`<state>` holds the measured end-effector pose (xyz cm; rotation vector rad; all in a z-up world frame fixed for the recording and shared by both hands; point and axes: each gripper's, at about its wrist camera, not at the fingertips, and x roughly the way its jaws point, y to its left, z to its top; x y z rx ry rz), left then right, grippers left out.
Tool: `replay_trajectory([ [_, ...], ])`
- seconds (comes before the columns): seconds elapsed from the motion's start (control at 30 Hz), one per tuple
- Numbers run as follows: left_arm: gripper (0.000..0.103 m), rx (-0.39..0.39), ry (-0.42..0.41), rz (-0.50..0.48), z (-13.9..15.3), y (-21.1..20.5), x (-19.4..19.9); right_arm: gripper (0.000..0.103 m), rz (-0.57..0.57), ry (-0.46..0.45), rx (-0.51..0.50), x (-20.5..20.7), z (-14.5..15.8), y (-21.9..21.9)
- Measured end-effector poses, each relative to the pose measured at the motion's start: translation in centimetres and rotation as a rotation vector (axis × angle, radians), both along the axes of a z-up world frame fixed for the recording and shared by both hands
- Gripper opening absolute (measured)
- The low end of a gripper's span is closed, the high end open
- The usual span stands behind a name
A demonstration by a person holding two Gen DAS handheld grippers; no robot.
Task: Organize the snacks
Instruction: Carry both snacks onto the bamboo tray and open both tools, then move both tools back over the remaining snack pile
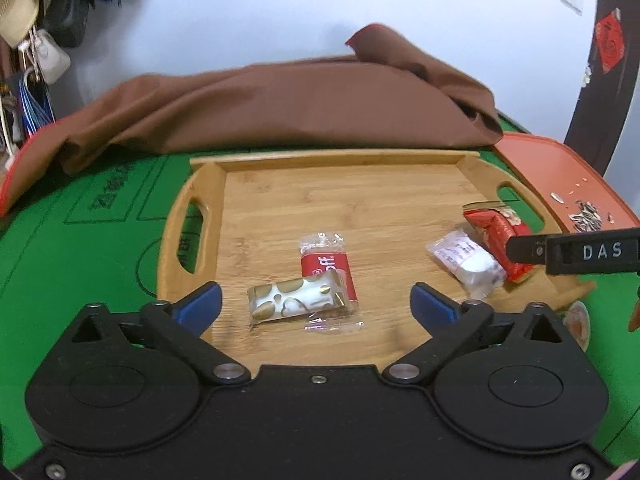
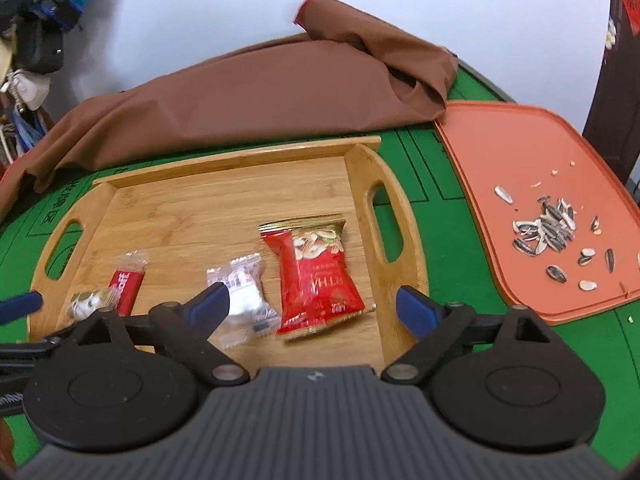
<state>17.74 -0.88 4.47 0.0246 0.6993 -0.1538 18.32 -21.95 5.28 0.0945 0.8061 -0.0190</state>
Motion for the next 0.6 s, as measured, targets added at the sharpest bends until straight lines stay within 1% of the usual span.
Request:
replay_trajectory([
  [0.1,0.102,0.008,-0.017,-0.018,0.3,0.0,-1.3,0.099,0.022,-0.019,-0.011,-1.3,-0.1,0.1],
  [0.33,0.103,-0.006,-0.043,-0.05,0.3,0.5,-4.3,0.103,0.061,-0.064,-0.019,-4.1,0.0,0.0],
  [0.6,0.103,-0.028,-0.039,-0.07,-0.5,1.2,-7.3,0.103,0.103,-0.089,-0.022,-6.6,0.2,-0.2],
])
